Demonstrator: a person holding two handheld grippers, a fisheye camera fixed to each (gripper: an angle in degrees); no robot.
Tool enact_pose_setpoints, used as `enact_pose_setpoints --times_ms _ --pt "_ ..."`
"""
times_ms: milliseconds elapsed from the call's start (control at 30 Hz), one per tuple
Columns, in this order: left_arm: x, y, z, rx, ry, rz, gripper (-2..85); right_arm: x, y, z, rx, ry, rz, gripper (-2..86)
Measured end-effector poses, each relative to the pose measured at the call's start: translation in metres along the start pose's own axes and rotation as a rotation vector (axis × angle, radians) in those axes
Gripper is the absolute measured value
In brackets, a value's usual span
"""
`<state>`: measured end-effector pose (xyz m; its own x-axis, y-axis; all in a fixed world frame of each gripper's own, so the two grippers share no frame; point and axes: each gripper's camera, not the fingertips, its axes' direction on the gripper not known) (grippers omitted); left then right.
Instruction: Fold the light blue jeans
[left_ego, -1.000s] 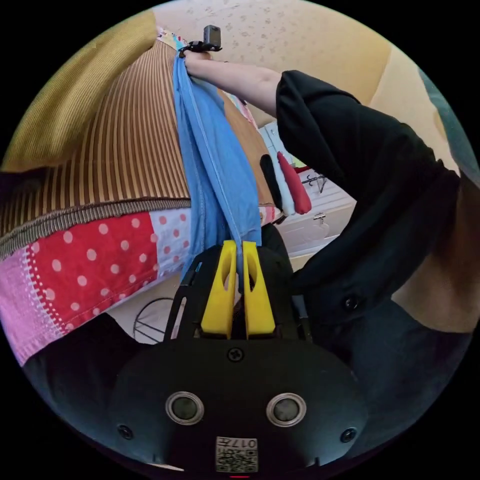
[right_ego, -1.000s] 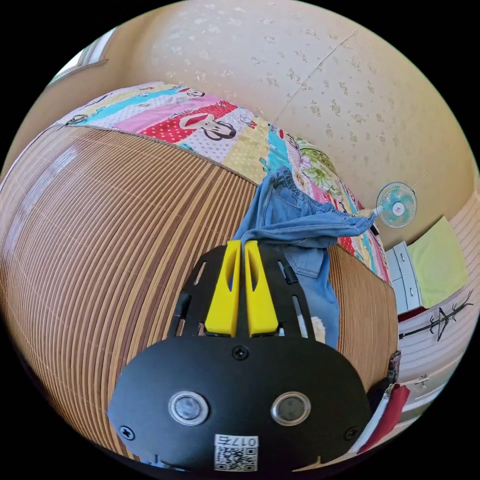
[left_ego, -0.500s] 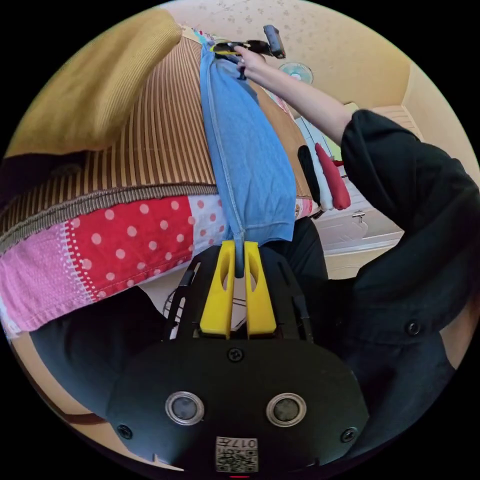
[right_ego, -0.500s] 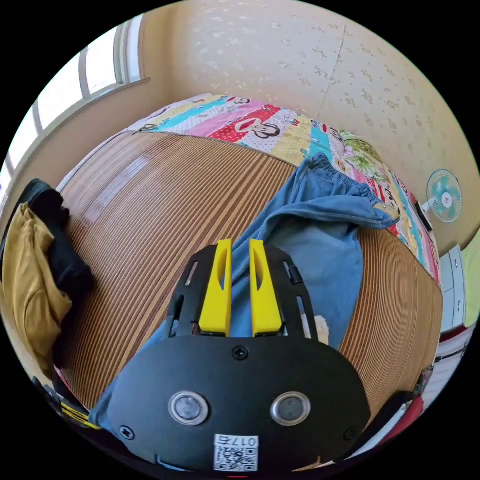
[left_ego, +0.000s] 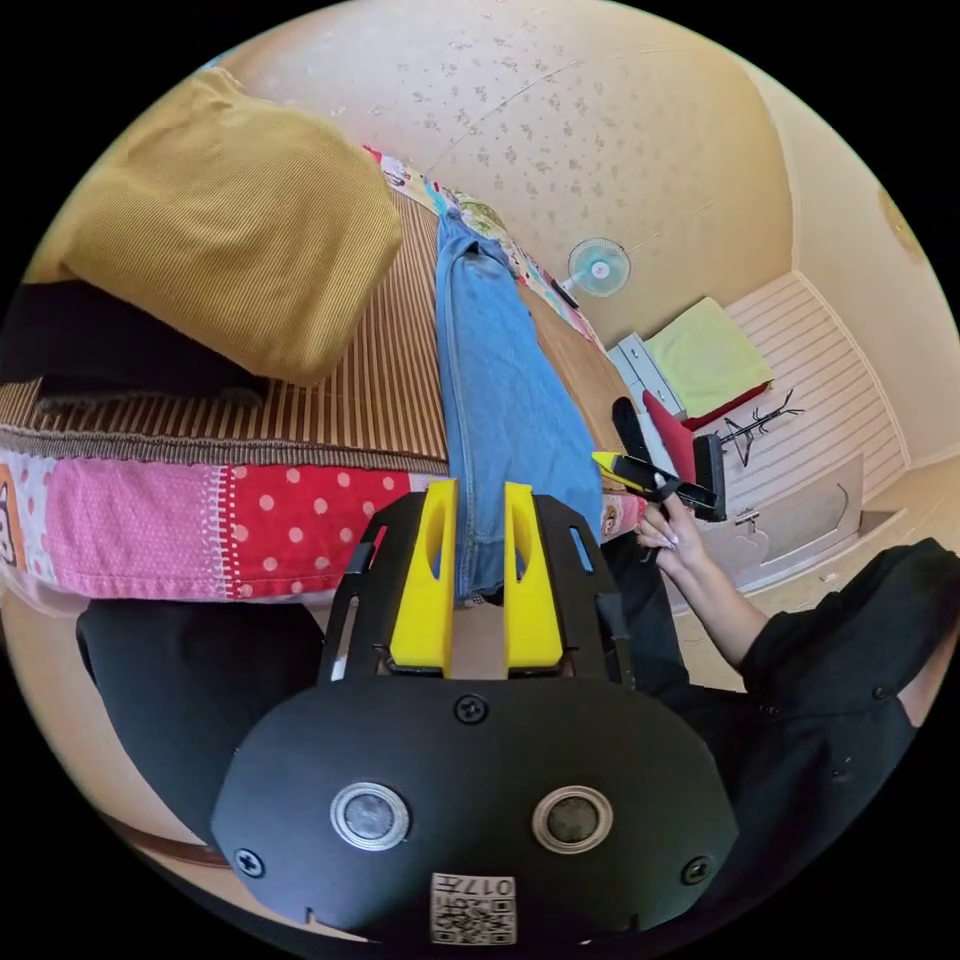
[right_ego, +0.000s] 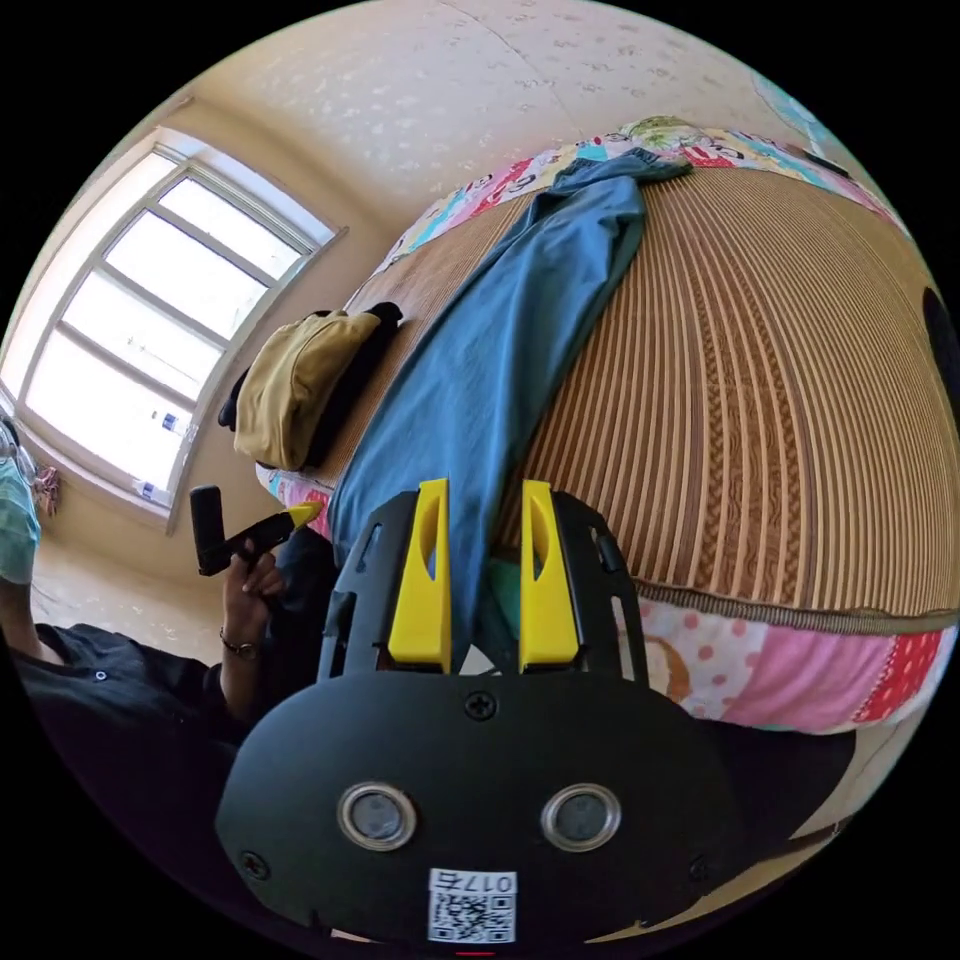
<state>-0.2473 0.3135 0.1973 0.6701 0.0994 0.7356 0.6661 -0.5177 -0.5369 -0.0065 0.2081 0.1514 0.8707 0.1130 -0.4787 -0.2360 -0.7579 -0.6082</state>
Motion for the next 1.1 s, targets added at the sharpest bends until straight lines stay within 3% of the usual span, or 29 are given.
enact_pose_setpoints --times_ms 133,267,600,833,1100 --pt "0.015 0.004 0.014 -0.057 -0.131 0.041 5.2 0.003 0.025 -0.010 0.030 -0.045 0.011 9.8" --pt "0.017 0.012 0.008 -0.045 -0.141 0.032 2.8 0.011 0.044 -0.022 0.028 -0.033 0.048 8.2" --pt "0.018 0.028 -0.018 0.021 -0.063 0.005 -0.6 0.042 0.095 -0.048 0.006 -0.090 0.069 1.7" --pt "0.007 0.040 -0.044 0.106 0.137 -0.021 -0.7 0.065 0.109 -0.045 -0.018 -0.243 0.130 6.6" --pt "-0.014 0.046 -0.054 0.123 0.102 -0.055 -0.8 0.082 0.110 -0.054 0.021 -0.213 0.188 7.9"
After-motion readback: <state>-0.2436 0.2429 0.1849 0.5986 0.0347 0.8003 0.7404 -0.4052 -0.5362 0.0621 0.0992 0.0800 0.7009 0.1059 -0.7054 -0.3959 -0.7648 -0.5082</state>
